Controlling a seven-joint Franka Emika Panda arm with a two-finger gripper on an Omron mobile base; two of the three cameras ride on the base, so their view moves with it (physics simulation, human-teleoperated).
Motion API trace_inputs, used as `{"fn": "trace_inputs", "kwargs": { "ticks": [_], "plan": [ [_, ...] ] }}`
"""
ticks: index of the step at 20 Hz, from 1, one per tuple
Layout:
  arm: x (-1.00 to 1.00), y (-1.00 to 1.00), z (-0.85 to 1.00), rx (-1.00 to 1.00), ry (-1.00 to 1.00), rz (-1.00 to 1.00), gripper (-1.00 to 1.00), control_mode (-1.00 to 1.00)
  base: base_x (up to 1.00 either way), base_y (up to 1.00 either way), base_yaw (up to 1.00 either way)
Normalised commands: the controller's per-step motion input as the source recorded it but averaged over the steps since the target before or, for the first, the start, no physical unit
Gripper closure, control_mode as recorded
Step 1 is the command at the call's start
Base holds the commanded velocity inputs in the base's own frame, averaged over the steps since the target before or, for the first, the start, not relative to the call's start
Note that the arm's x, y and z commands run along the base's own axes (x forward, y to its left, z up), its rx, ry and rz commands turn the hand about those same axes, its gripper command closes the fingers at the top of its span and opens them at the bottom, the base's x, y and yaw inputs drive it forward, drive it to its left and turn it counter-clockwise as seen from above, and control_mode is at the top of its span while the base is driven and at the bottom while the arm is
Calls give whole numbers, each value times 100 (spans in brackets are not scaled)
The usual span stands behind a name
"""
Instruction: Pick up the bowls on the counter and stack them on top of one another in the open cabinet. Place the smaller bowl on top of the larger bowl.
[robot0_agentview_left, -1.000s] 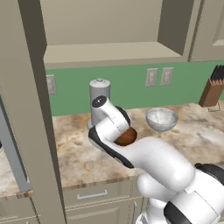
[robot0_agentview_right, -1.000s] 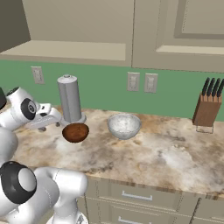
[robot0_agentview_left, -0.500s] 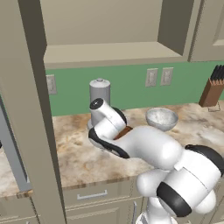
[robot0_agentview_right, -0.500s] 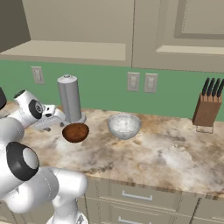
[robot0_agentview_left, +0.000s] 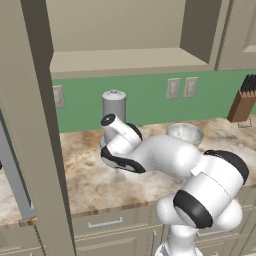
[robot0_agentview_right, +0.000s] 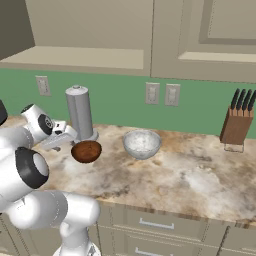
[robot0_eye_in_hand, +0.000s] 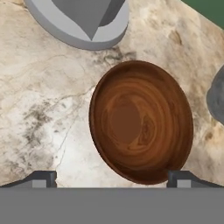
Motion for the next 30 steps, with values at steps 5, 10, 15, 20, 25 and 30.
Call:
{"fn": "trace_inputs", "kwargs": {
  "ticks": [5, 10, 15, 20, 25, 30],
  "plan": [
    [7, 0, -20, 0, 3, 0, -100, -100, 0, 0, 0],
    [12, 0, -15, 0, 1, 0, -100, -100, 0, 0, 0],
    [8, 0, -16, 0, 1, 0, -100, -100, 0, 0, 0],
    [8, 0, -16, 0, 0, 0, -100, -100, 0, 0, 0],
    [14, 0, -16, 0, 0, 0, -100, -100, 0, 0, 0],
    [14, 0, -17, 0, 0, 0, -100, -100, 0, 0, 0]
  ]
}}
